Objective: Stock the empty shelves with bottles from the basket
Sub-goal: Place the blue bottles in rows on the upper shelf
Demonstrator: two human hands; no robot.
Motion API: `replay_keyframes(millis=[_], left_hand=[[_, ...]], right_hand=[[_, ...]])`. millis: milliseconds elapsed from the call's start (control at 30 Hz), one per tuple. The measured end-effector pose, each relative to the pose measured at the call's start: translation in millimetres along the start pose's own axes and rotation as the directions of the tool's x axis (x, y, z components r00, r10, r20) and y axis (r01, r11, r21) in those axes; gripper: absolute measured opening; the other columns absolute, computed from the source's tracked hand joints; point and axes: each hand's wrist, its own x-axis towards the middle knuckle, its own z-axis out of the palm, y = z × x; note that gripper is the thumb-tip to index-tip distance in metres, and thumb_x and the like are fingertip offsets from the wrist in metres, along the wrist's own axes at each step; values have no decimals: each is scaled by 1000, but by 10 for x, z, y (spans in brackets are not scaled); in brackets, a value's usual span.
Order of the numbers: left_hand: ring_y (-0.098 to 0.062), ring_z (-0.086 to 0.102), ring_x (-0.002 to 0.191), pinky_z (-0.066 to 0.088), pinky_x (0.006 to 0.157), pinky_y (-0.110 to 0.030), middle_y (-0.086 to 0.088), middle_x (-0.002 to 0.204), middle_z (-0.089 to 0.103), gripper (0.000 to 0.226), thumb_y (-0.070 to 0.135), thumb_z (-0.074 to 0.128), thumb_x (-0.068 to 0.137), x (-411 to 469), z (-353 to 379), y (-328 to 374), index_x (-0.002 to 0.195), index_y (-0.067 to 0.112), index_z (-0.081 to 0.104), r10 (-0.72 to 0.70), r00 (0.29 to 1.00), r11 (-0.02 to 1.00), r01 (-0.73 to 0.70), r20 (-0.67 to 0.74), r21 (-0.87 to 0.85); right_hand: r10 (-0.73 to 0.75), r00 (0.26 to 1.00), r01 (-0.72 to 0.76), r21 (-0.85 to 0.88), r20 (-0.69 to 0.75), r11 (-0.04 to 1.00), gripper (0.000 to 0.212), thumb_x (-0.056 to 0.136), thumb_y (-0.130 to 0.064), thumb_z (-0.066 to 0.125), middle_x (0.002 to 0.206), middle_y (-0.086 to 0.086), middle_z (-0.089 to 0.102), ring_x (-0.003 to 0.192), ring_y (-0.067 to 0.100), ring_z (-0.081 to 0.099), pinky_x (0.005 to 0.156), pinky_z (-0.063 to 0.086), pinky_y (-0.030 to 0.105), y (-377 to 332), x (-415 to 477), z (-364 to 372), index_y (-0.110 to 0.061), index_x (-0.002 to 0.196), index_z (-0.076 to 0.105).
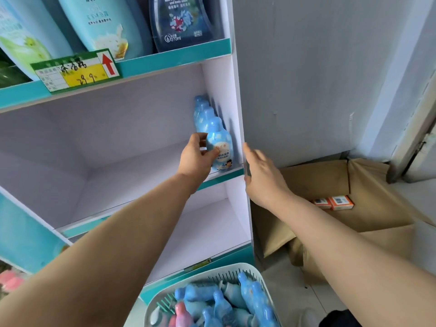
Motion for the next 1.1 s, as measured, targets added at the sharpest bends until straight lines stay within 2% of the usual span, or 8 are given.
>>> replay_keyframes(millis=[267, 400, 533, 633, 767, 867, 967, 1100], left_hand=[[-15, 56, 98, 52, 94, -41, -1, 120, 48, 45, 10, 56, 95, 83, 121, -46, 136, 14, 40, 24, 999, 1000, -24, -28, 4], [-16, 53, 110, 48, 98, -35, -3, 128, 48, 51, 13, 61, 93, 36, 93, -35, 138, 12, 38, 37, 996, 998, -33, -87, 55], [-13, 56, 90, 50, 88, -27, -2, 108, 59, 30, 1, 59, 87, -268, -56, 23, 116, 6, 55, 268, 946, 959, -243, -182, 148], [-8, 58, 80, 44, 73, -6, 7, 93, 63, 16, 5, 61, 86, -691, -199, -64, 100, 14, 65, 356, 932, 906, -326, -70, 269], [-12, 59, 82, 45, 73, -16, 4, 91, 65, 13, 11, 67, 87, -1225, -355, -552, 100, 13, 68, 193, 977, 905, -213, 90, 367], [-14, 59, 80, 47, 78, -23, 4, 89, 64, 16, 13, 68, 85, -1509, -475, -1034, 101, 14, 68, -36, 990, 899, -26, 134, 437], [-17, 60, 80, 46, 76, -24, 1, 93, 67, 21, 14, 70, 83, -1739, -576, -1460, 104, 14, 67, -244, 957, 860, 139, 156, 491], [-20, 62, 89, 48, 78, -28, 2, 94, 65, 24, 14, 69, 81, -1986, -658, -1916, 105, 14, 65, -425, 892, 779, 272, 156, 565]], right_hand=[[-37, 998, 38, 14, -58, 999, 79, 91, -8, 53, 147, 2, 26, 127, 23, 37, 98, 44, 41, 51, -4, 90, -21, 152, 4], [-25, 997, 27, 24, -73, 999, 77, 90, -8, 54, 145, 4, 34, 128, 26, 37, 95, 41, 37, 74, -17, 97, -21, 152, 10], [-9, 998, 8, -18, -64, 1000, 61, 88, -8, 54, 143, 8, 38, 130, 30, 39, 101, 41, 41, 113, -200, 216, -18, 145, 33], [-1, 999, 4, -78, 38, 997, 52, 91, -12, 56, 143, 6, 40, 130, 27, 40, 101, 41, 41, 142, -448, 426, -20, 140, 41], [-6, 986, 31, -144, 169, 989, 44, 91, -14, 58, 140, 2, 44, 128, 24, 41, 100, 41, 42, 172, -813, 769, -23, 134, 50], [-14, 956, 63, -160, 294, 985, 41, 90, -14, 57, 134, 0, 49, 123, 22, 44, 95, 44, 37, 194, -1055, 1007, -24, 130, 54], [-3, 906, 87, -181, 423, 980, 41, 89, -13, 57, 133, 0, 50, 124, 20, 44, 97, 42, 33, 226, -1265, 1215, -24, 129, 54], [60, 849, 78, -236, 525, 968, 39, 90, -16, 57, 134, -2, 48, 124, 18, 45, 96, 42, 30, 278, -1425, 1433, -26, 128, 54]])
